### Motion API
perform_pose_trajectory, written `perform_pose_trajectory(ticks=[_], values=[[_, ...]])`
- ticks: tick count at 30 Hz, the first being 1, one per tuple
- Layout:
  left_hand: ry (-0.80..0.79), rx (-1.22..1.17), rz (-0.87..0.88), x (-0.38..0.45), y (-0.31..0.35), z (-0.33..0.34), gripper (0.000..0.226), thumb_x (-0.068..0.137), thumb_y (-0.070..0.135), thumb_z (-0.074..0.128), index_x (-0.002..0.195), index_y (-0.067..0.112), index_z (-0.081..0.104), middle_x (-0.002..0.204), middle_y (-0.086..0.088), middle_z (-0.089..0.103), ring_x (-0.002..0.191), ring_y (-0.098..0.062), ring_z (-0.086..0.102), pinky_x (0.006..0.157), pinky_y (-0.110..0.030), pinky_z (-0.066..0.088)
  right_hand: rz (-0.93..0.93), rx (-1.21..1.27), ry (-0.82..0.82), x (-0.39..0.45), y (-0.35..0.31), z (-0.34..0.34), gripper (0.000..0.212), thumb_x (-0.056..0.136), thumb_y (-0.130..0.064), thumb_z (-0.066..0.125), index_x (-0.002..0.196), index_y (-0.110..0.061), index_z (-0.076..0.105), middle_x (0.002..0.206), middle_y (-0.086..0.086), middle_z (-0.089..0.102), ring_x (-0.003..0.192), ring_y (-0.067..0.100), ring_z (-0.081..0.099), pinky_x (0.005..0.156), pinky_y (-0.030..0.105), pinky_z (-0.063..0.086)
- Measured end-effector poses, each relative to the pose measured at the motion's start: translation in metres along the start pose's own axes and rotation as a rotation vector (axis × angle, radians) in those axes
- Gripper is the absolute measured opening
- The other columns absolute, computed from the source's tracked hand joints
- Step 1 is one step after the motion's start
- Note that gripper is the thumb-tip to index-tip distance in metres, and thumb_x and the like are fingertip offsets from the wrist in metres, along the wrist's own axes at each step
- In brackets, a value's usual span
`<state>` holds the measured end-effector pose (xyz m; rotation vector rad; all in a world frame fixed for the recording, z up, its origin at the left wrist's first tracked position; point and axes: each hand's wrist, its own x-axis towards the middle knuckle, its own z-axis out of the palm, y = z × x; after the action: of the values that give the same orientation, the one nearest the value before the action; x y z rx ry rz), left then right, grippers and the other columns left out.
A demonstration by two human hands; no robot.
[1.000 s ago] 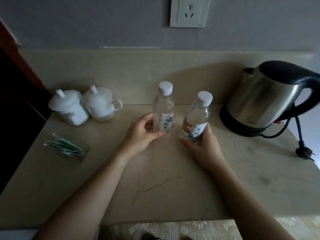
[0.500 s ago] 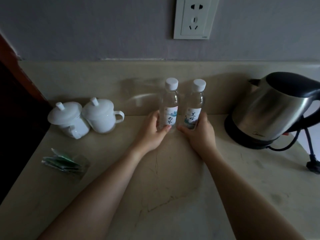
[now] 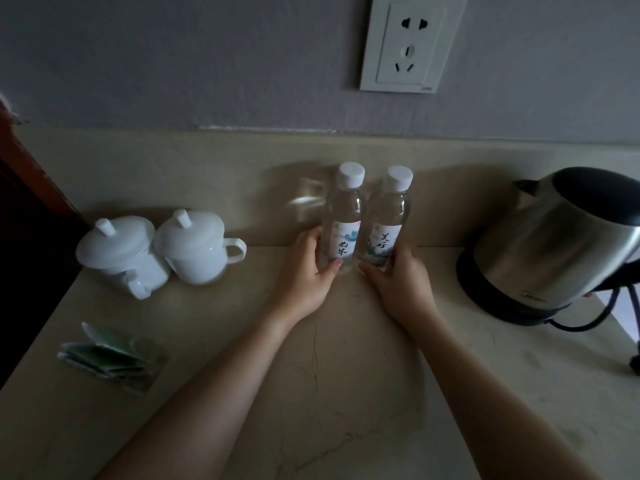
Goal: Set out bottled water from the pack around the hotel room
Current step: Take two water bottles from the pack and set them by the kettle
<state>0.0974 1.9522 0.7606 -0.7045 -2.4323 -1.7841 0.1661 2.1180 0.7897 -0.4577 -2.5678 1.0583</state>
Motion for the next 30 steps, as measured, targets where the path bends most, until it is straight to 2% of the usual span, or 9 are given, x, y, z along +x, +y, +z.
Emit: perform_pose_trajectory(ticks=[6, 11, 14, 17, 19, 20, 23, 26, 30], values=[[0.033, 0.082, 0.029, 0.001, -0.002, 0.003, 0.049, 0.084, 0.036, 0.061, 0.129, 0.027, 0.046, 0.118, 0.012, 0.038, 0.122, -0.019, 0.054, 0.107, -0.046, 0.045, -0.052, -0.024, 0.014, 0.008, 0.003, 0.004, 0.046, 0.080, -0.029, 0.080, 0.115, -0.009, 0.058, 0.109, 0.008, 0.066, 0.098, 0.026, 0.062, 0.070, 0.025, 0.036], [0.019, 0.141, -0.001, -0.001, 0.001, 0.003, 0.048, 0.086, 0.028, 0.061, 0.131, 0.014, 0.052, 0.117, 0.001, 0.042, 0.119, -0.021, 0.054, 0.109, -0.044, 0.042, -0.069, -0.008, 0.027, 0.008, 0.004, 0.002, 0.044, 0.079, -0.029, 0.080, 0.112, -0.010, 0.059, 0.105, 0.006, 0.066, 0.096, 0.025, 0.061, 0.067, 0.024, 0.033], [0.009, 0.183, -0.067, -0.002, 0.009, 0.001, 0.050, 0.085, 0.034, 0.063, 0.130, 0.014, 0.054, 0.118, -0.003, 0.047, 0.118, -0.021, 0.056, 0.108, -0.044, 0.044, -0.049, 0.034, -0.013, 0.009, 0.004, 0.001, 0.048, 0.077, -0.028, 0.081, 0.116, -0.012, 0.059, 0.111, 0.006, 0.066, 0.102, 0.025, 0.063, 0.072, 0.023, 0.037], [0.082, 0.221, -0.151, -0.012, 0.018, 0.002, 0.067, 0.078, 0.047, 0.065, 0.132, 0.010, 0.053, 0.122, -0.006, 0.052, 0.118, -0.021, 0.057, 0.106, -0.040, 0.045, 0.013, 0.120, -0.077, 0.005, 0.002, -0.002, 0.078, 0.065, -0.040, 0.086, 0.129, -0.012, 0.050, 0.125, 0.007, 0.061, 0.117, 0.026, 0.059, 0.087, 0.031, 0.048], [0.165, 0.207, -0.211, -0.026, 0.031, 0.004, 0.069, 0.076, 0.047, 0.070, 0.133, 0.011, 0.051, 0.123, -0.006, 0.055, 0.114, -0.017, 0.058, 0.103, -0.034, 0.047, 0.103, 0.214, -0.104, -0.005, -0.001, -0.012, 0.109, 0.059, -0.045, 0.088, 0.146, -0.012, 0.032, 0.144, 0.010, 0.045, 0.134, 0.026, 0.045, 0.106, 0.037, 0.043], [0.213, 0.211, -0.222, -0.035, 0.039, 0.004, 0.060, 0.077, 0.040, 0.074, 0.129, 0.014, 0.055, 0.117, -0.005, 0.059, 0.105, -0.015, 0.060, 0.097, -0.032, 0.049, 0.125, 0.259, -0.101, -0.012, -0.001, -0.019, 0.114, 0.061, -0.043, 0.089, 0.151, -0.012, 0.025, 0.149, 0.011, 0.038, 0.138, 0.026, 0.039, 0.111, 0.038, 0.038], [0.337, 0.259, -0.201, -0.061, 0.073, -0.006, 0.023, 0.082, 0.017, 0.075, 0.105, 0.017, 0.070, 0.091, 0.003, 0.068, 0.076, -0.007, 0.061, 0.079, -0.026, 0.052, -0.004, 0.343, -0.020, -0.038, -0.008, -0.044, 0.087, 0.073, -0.040, 0.083, 0.142, -0.015, 0.038, 0.135, 0.005, 0.046, 0.122, 0.018, 0.048, 0.104, 0.037, 0.044], [0.460, 0.272, -0.137, -0.091, 0.120, -0.033, 0.011, 0.083, 0.013, 0.074, 0.094, 0.016, 0.072, 0.082, 0.002, 0.071, 0.072, -0.012, 0.063, 0.068, -0.015, 0.047, -0.190, 0.467, -0.041, -0.058, -0.045, -0.063, 0.044, 0.079, -0.032, 0.077, 0.117, -0.021, 0.056, 0.104, -0.007, 0.061, 0.094, 0.002, 0.056, 0.087, 0.027, 0.049], [0.653, 0.380, -0.089, -0.150, 0.175, -0.085, 0.009, 0.081, 0.013, 0.075, 0.089, 0.014, 0.071, 0.081, 0.001, 0.070, 0.067, -0.008, 0.060, 0.064, -0.012, 0.045, -0.415, 0.637, -0.242, -0.092, -0.116, -0.058, 0.033, 0.075, -0.030, 0.070, 0.106, -0.024, 0.058, 0.091, -0.010, 0.062, 0.085, 0.005, 0.058, 0.079, 0.022, 0.047]])
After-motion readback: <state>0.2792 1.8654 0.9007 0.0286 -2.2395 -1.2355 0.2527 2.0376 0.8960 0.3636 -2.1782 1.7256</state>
